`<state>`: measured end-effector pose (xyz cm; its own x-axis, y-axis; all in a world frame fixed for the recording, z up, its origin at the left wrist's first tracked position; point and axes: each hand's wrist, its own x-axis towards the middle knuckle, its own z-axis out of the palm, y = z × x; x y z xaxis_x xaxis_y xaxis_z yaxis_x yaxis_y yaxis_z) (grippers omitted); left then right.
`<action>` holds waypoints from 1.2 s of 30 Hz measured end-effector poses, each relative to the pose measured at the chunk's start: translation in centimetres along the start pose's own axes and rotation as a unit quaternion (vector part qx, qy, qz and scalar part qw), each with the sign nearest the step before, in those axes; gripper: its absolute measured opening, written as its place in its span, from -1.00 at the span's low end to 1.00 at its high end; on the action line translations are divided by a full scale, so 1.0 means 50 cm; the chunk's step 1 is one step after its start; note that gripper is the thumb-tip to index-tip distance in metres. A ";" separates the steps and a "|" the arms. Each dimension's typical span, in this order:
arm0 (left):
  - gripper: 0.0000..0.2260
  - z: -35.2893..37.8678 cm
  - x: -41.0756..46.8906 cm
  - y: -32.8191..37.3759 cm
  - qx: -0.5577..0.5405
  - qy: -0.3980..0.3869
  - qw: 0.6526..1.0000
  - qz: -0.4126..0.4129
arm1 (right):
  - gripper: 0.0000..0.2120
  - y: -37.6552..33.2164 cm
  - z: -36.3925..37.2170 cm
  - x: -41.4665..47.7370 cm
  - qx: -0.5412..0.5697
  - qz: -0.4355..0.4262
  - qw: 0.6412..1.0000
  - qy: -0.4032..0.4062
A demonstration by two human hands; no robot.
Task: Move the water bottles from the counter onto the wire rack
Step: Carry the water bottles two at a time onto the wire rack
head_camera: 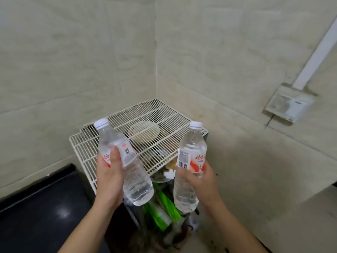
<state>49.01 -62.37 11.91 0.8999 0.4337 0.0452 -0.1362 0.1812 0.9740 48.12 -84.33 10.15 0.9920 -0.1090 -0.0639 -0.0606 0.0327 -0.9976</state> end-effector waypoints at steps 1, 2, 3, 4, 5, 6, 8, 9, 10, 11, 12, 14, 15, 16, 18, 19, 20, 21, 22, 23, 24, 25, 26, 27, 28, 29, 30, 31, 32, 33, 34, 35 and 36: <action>-0.38 0.025 0.024 0.000 0.003 0.005 1.000 0.002 | -0.58 -0.011 -0.011 0.031 -0.009 -0.002 1.000 -0.009; -0.43 0.048 0.048 0.002 -0.002 0.012 1.000 0.002 | -0.58 -0.023 -0.018 0.061 -0.022 -0.009 1.000 -0.017; -0.47 0.069 0.070 0.009 -0.007 0.017 1.000 -0.002 | -0.58 -0.037 -0.022 0.089 -0.035 -0.018 0.999 -0.025; -0.50 0.086 0.091 0.016 -0.005 0.016 1.000 -0.002 | -0.59 -0.049 -0.022 0.115 -0.045 -0.024 0.998 -0.030; -0.52 0.098 0.110 0.024 0.003 0.014 1.000 -0.002 | -0.60 -0.061 -0.018 0.140 -0.048 -0.025 0.998 -0.033; -0.56 0.109 0.127 0.030 0.014 0.012 1.000 -0.002 | -0.62 -0.071 -0.012 0.164 -0.049 -0.028 0.998 -0.037; -0.63 0.119 0.160 0.042 0.052 0.016 0.999 0.005 | -0.63 -0.083 0.004 0.218 -0.059 -0.037 0.996 -0.054; -0.66 0.121 0.178 0.044 0.069 0.018 0.997 0.012 | -0.62 -0.089 0.015 0.248 -0.070 -0.038 0.995 -0.067; -0.68 0.122 0.199 0.043 0.077 0.020 0.997 0.018 | -0.61 -0.093 0.026 0.279 -0.082 -0.039 0.992 -0.083; -0.67 0.122 0.222 0.041 0.078 0.023 0.996 0.023 | -0.60 -0.096 0.038 0.313 -0.088 -0.043 0.990 -0.098; -0.63 0.120 0.249 0.035 0.080 0.029 0.996 0.031 | -0.57 -0.098 0.053 0.349 -0.090 -0.048 0.988 -0.112; -0.55 0.121 0.306 0.022 0.083 0.050 0.995 0.037 | -0.52 -0.094 0.089 0.429 -0.083 -0.055 0.985 -0.140; -0.52 0.122 0.337 0.017 0.087 0.060 0.994 0.040 | -0.50 -0.087 0.110 0.471 -0.077 -0.055 0.983 -0.155; -0.50 0.123 0.369 0.011 0.092 0.070 0.992 0.040 | -0.50 -0.081 0.132 0.510 -0.076 -0.053 0.982 -0.166; -0.48 0.124 0.436 0.005 0.090 0.091 0.991 0.032 | -0.51 -0.070 0.181 0.589 -0.082 -0.051 0.979 -0.180; -0.49 0.124 0.469 0.004 0.092 0.101 0.990 0.031 | -0.51 -0.068 0.206 0.625 -0.086 -0.050 0.977 -0.188; -0.51 0.125 0.500 0.004 0.099 0.108 0.989 0.033 | -0.50 -0.067 0.231 0.660 -0.088 -0.050 0.975 -0.198; -0.53 0.124 0.530 0.002 0.105 0.113 0.987 0.037 | -0.47 -0.065 0.257 0.695 -0.091 -0.048 0.973 -0.209; -0.55 0.123 0.558 0.000 0.111 0.117 0.986 0.042 | -0.43 -0.065 0.283 0.726 -0.089 -0.047 0.970 -0.223; -0.58 0.121 0.583 -0.002 0.114 0.121 0.985 0.047 | -0.39 -0.063 0.310 0.757 -0.086 -0.042 0.967 -0.238; -0.62 0.118 0.607 -0.005 0.115 0.125 0.984 0.051 | -0.36 -0.060 0.337 0.783 -0.080 -0.036 0.964 -0.252; -0.64 0.113 0.629 -0.010 0.115 0.127 0.984 0.053 | -0.34 -0.056 0.363 0.807 -0.076 -0.028 0.961 -0.263; -0.66 0.110 0.646 -0.016 0.117 0.128 0.983 0.052 | -0.34 -0.054 0.387 0.824 -0.070 -0.023 0.959 -0.275; -0.66 0.108 0.661 -0.022 0.122 0.127 0.983 0.052 | -0.34 -0.051 0.410 0.838 -0.064 -0.019 0.956 -0.286; -0.66 0.107 0.671 -0.028 0.128 0.125 0.983 0.053 | -0.32 -0.048 0.430 0.847 -0.056 -0.016 0.953 -0.297; -0.67 0.107 0.680 -0.036 0.137 0.121 0.982 0.055 | -0.28 -0.044 0.448 0.854 -0.050 -0.014 0.950 -0.309; -0.68 0.109 0.686 -0.043 0.151 0.116 0.980 0.057 | -0.22 -0.041 0.461 0.857 -0.055 -0.014 0.945 -0.321; -0.69 0.111 0.690 -0.047 0.164 0.109 0.979 0.060 | -0.16 -0.037 0.473 0.860 -0.065 -0.015 0.940 -0.333; -0.68 0.113 0.694 -0.052 0.174 0.101 0.977 0.064 | -0.11 -0.029 0.482 0.865 -0.079 -0.017 0.935 -0.345; -0.67 0.113 0.698 -0.057 0.180 0.094 0.977 0.068 | -0.08 -0.019 0.487 0.873 -0.092 -0.015 0.930 -0.356; -0.65 0.111 0.701 -0.063 0.183 0.090 0.977 0.069 | -0.07 -0.009 0.485 0.881 -0.113 -0.011 0.922 -0.370; -0.62 0.106 0.702 -0.070 0.191 0.087 0.976 0.066 | -0.06 0.006 0.480 0.893 -0.148 -0.009 0.912 -0.383; -0.57 0.099 0.699 -0.080 0.202 0.084 0.974 0.056 | -0.06 0.022 0.470 0.905 -0.201 -0.014 0.895 -0.397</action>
<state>83.09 -52.32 10.70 0.8039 0.5748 0.1529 -0.0259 -0.2230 0.9745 95.57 -65.87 6.75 0.7497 0.6424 -0.1589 0.0897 -0.3366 -0.9374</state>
